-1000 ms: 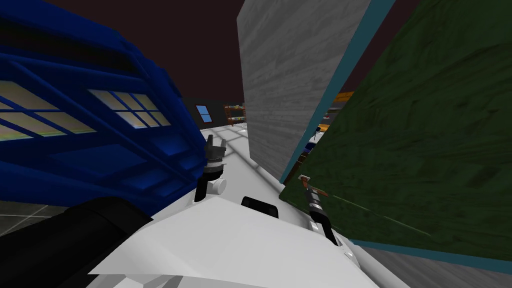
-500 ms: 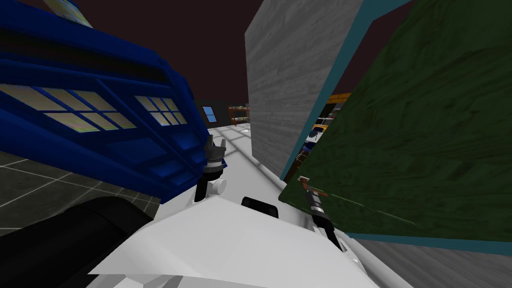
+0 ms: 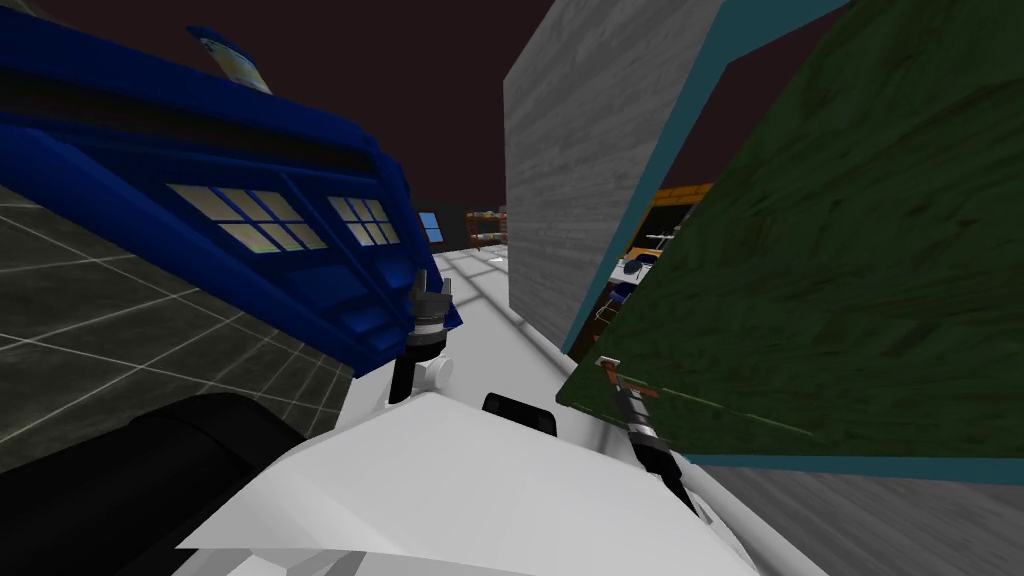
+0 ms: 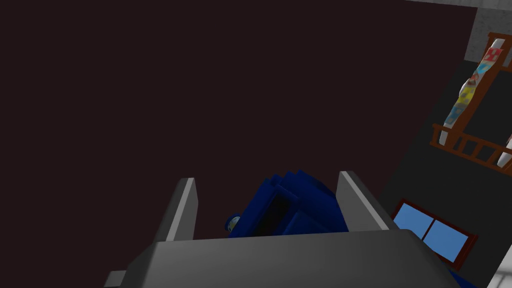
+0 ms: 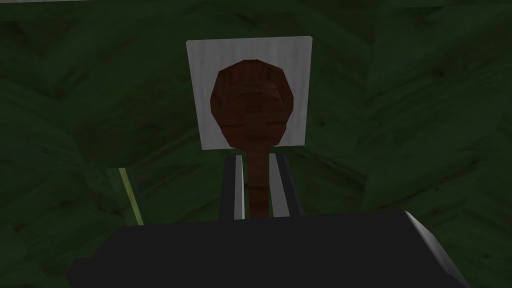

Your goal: Pull the door open

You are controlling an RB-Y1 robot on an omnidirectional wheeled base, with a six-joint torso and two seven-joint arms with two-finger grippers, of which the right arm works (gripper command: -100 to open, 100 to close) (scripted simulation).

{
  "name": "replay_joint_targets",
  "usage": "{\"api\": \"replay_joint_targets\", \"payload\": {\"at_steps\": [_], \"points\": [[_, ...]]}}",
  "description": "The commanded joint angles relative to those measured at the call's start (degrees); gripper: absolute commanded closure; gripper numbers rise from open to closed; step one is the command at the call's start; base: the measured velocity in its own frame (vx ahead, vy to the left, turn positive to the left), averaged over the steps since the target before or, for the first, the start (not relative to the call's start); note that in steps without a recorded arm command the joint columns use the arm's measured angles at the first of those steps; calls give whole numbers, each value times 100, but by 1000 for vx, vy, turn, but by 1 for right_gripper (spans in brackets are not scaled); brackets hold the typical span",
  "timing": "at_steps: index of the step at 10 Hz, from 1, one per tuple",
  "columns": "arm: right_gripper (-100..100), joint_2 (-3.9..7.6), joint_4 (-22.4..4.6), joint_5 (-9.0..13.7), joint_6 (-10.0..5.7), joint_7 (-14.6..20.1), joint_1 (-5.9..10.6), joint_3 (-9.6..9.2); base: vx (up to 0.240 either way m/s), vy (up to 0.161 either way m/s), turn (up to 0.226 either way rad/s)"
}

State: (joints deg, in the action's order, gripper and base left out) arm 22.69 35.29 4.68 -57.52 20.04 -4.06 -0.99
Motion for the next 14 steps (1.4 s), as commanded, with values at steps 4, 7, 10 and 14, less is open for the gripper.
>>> {"api": "replay_joint_targets", "payload": {"at_steps": [4,7,10,14], "points": [[100,137,38,-85,-288,202,-244,-176,-165,-57,100],[100,231,-35,-96,-504,288,-338,-226,-193,-72,165],[100,331,-113,-108,-735,380,-440,-279,-184,-57,121],[100,386,-230,-128,-942,446,-492,-339,-150,-45,118]]}}
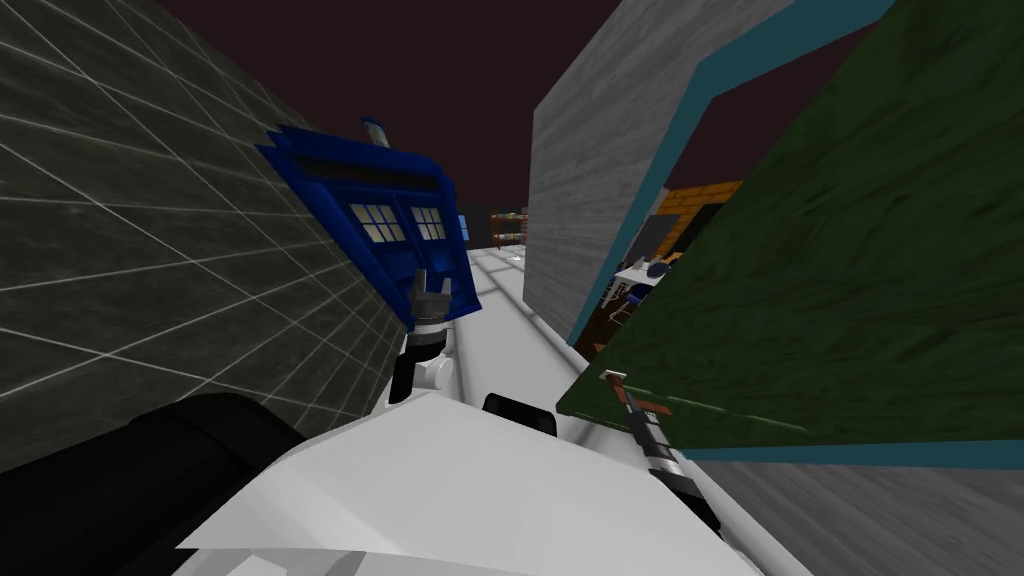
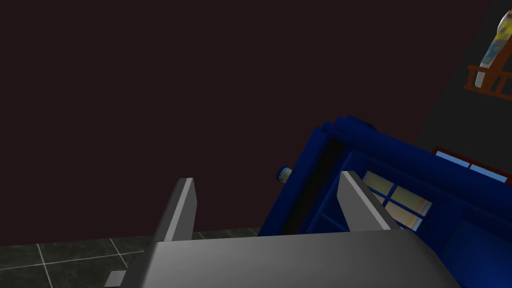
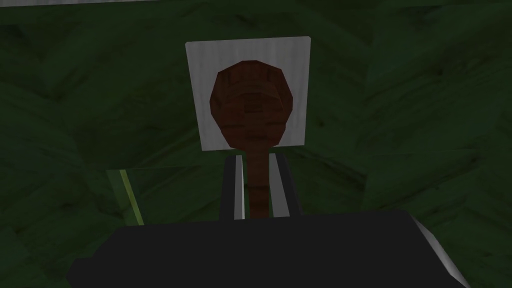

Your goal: Pull the door open

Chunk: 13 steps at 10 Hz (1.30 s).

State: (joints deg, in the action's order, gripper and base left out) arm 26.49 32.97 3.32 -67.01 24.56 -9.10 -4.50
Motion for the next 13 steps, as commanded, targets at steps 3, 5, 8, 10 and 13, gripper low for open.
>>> {"api": "replay_joint_targets", "payload": {"at_steps": [3,5,8,10,13], "points": [[100,61,-117,5,-241,48,-95,-22,-167,-72,172],[100,104,-201,8,-412,81,-164,-37,-196,-82,189],[100,156,-302,12,-619,122,-246,-56,-178,-54,147],[100,187,-362,14,-743,147,-295,-67,-191,-51,149],[100,171,-303,-3,-735,145,-354,-99,-116,-42,84]]}}
